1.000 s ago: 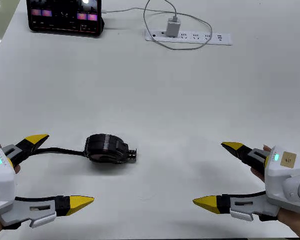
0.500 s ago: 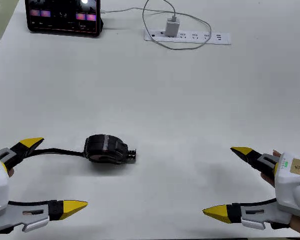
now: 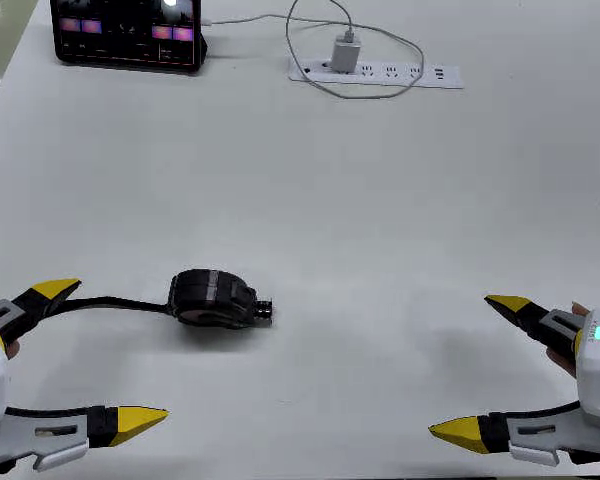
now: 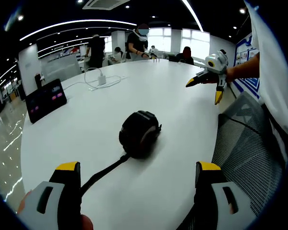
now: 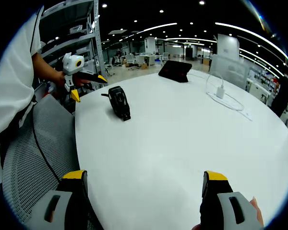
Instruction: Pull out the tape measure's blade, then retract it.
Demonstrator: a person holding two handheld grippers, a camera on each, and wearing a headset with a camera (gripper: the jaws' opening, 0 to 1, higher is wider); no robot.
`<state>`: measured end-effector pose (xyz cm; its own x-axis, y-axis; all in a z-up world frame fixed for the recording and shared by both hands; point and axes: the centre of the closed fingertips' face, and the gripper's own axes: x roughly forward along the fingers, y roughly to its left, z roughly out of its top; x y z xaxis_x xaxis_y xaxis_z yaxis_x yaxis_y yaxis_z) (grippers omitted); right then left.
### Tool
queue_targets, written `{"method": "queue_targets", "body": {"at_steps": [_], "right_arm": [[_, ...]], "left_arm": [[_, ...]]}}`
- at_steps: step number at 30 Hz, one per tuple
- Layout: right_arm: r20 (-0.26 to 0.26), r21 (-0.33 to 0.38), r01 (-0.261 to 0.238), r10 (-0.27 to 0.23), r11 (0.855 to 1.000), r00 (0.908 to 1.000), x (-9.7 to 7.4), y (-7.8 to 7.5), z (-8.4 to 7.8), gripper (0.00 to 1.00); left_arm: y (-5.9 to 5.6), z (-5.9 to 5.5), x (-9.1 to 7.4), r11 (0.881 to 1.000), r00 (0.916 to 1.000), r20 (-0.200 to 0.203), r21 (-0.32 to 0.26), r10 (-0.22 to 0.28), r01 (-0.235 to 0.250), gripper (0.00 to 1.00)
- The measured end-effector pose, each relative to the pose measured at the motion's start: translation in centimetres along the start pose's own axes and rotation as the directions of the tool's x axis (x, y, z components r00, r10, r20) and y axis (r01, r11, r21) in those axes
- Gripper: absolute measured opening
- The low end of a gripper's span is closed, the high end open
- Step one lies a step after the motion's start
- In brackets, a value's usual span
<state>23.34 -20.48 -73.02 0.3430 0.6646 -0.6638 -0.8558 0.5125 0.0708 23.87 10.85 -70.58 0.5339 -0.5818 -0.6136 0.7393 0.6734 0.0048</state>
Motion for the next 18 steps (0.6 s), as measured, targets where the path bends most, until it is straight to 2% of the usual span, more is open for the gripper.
{"method": "queue_targets", "body": {"at_steps": [11,18], "right_arm": [[0.006,0.001,-0.008,0.008,1.0,0.9999,0.44,0.14,0.32,0.99],[0.007,0.003,-0.01,0.01,1.0,0.9999,0.41,0.15,0.38,0.99]], "left_arm": [[0.6,0.11,-0.22,1.0,0.9999,0.005,0.008,0.015,-0.015,0.98],[0.58,0.04,-0.22,1.0,0.9999,0.0,0.011,0.015,-0.015,0.98]]}}
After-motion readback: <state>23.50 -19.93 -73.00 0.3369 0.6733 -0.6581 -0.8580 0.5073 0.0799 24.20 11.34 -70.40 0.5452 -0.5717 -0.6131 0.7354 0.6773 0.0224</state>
